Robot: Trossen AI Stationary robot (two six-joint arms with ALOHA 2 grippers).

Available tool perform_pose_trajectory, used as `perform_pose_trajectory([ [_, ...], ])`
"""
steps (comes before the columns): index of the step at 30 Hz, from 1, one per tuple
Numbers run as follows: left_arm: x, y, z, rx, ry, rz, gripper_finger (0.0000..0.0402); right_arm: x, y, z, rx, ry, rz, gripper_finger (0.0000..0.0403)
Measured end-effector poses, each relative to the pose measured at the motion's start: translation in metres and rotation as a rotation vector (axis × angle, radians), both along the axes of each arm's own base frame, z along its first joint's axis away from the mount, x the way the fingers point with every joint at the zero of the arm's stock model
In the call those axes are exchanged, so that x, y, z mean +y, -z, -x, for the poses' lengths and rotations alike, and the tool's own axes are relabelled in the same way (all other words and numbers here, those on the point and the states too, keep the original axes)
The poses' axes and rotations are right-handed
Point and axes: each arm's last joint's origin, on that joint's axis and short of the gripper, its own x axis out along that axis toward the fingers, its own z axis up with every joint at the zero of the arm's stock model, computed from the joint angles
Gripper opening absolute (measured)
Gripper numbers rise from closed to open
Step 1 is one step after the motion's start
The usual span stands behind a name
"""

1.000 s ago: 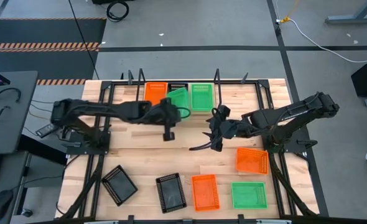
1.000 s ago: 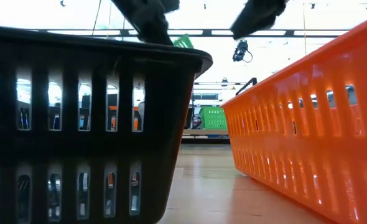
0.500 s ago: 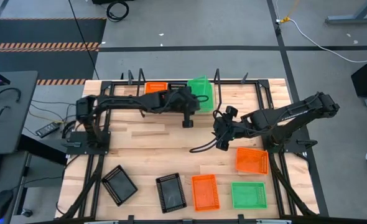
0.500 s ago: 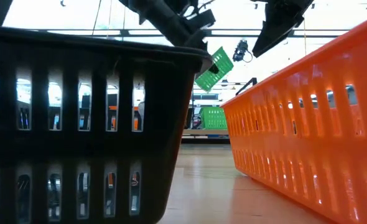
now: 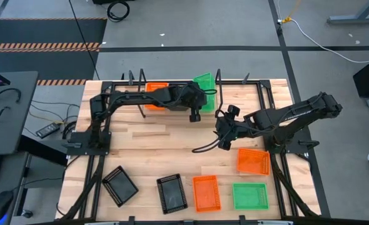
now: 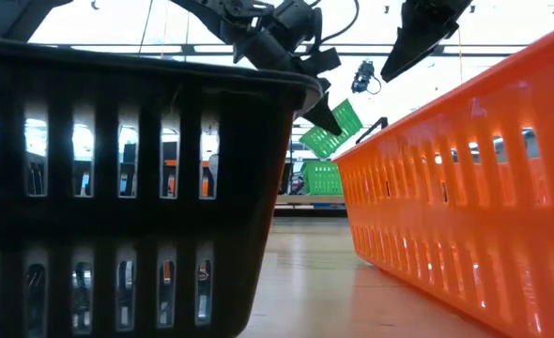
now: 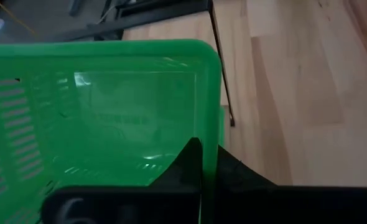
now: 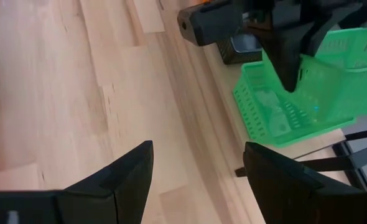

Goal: Stack baskets on shelf by color
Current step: Stack the top green bin on top of the green bin on the shelf

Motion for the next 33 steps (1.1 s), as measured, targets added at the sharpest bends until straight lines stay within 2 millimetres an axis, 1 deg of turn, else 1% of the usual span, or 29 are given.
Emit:
perform_pose_trajectory([
  [2, 0.002, -0.002, 0.000, -0.005, 0.004, -0.006, 0.0004, -0.001, 0.000, -0.001, -0.005, 0.003, 0.000, 0.0254],
  [6, 0.007, 0.002, 0.005, 0.039, 0.013, 0.019, 0.0009, -0.005, 0.000, -0.001, 0.000, 0.008, 0.008, 0.0254],
  [11, 0.009, 0.013, 0.004, 0.078, 0.006, 0.028, 0.0011, -0.009, -0.001, -0.003, -0.013, 0.018, 0.011, 0.0254],
  [14, 0.009, 0.010, 0.002, 0.057, 0.008, 0.022, 0.0013, -0.011, -0.001, -0.004, -0.017, 0.025, 0.009, 0.0254],
  [33, 0.009, 0.012, 0.002, 0.049, -0.013, 0.043, 0.0092, -0.011, -0.002, -0.005, -0.025, 0.027, 0.007, 0.0254],
])
